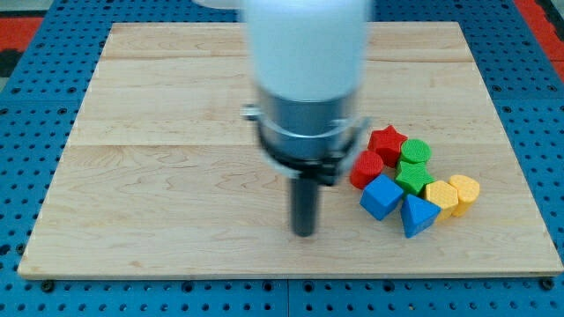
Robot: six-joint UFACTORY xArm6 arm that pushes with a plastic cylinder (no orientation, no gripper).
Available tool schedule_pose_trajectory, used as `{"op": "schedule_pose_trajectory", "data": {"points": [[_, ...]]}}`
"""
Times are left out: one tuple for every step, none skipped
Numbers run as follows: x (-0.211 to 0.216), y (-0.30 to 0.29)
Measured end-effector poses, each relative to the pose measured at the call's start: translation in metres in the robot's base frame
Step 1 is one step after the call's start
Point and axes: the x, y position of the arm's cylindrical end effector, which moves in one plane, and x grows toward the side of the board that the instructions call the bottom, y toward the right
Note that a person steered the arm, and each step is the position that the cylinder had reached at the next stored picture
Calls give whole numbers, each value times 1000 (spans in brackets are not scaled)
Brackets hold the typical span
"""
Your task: Separate the red circle from group of blocks
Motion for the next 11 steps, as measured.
{"op": "schedule_pose_trajectory", "data": {"points": [[-2, 1], [-2, 11], [-2, 13], [-2, 13], [-2, 13], [-2, 27], [-2, 44], [-3, 46], [-7, 52], [-53, 72], [-77, 71]]}}
